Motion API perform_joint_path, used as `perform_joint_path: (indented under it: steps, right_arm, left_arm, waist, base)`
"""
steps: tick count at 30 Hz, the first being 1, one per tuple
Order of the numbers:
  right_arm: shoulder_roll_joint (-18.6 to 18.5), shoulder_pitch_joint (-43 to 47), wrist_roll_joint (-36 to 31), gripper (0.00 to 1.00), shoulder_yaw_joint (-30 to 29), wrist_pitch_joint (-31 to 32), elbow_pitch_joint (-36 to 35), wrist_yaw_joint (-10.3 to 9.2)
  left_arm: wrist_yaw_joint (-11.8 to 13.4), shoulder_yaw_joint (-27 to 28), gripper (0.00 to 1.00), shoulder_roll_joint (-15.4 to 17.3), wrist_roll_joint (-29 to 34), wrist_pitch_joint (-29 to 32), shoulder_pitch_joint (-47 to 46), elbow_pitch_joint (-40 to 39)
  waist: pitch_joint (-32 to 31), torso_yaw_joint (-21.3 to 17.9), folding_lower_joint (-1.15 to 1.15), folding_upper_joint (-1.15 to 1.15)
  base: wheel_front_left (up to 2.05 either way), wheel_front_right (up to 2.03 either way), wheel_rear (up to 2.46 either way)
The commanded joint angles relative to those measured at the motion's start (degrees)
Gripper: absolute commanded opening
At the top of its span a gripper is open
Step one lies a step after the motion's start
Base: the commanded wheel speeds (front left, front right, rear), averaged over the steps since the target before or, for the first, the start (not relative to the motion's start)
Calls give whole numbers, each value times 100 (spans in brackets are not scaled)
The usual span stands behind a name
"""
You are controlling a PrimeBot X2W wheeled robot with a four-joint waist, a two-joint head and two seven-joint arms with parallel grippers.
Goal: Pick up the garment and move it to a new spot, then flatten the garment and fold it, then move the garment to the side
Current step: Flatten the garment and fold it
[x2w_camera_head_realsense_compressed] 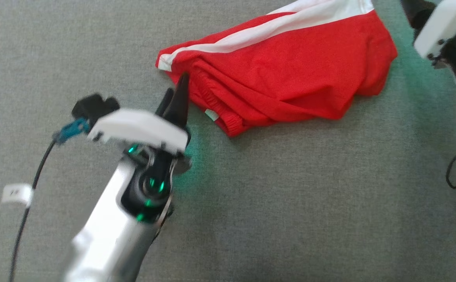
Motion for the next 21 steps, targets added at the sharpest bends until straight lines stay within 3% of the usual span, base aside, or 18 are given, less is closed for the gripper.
perform_joint_path:
  steps: [1, 11, 14, 21]
  right_arm:
    - [91, 137, 108, 100, -107, -7, -194, 42]
    - [466, 518, 171, 100, -724, 656, -145, 42]
    - [625, 564, 18, 100, -809, 803, -168, 42]
    - [756, 573, -840, 100, -949, 1137, -92, 42]
  left_arm:
    - [34, 46, 100, 329, 310, -145, 125, -325]
    - [88, -787, 100, 901, 1855, -852, 527, -1291]
    - [252, -1113, 100, 1116, 2755, -1261, 429, -1347]
    - [467, -1412, 100, 1015, 3416, -1870, 608, -1311]
  waist:
    - [-67, -47, 0, 0]
    - [-181, 10, 0, 0]
    - [-211, 70, 0, 0]
    - [-161, 269, 0, 0]
  base:
    - [0, 0, 0]
    - [0, 0, 0]
    - [0, 0, 0]
    - [0, 0, 0]
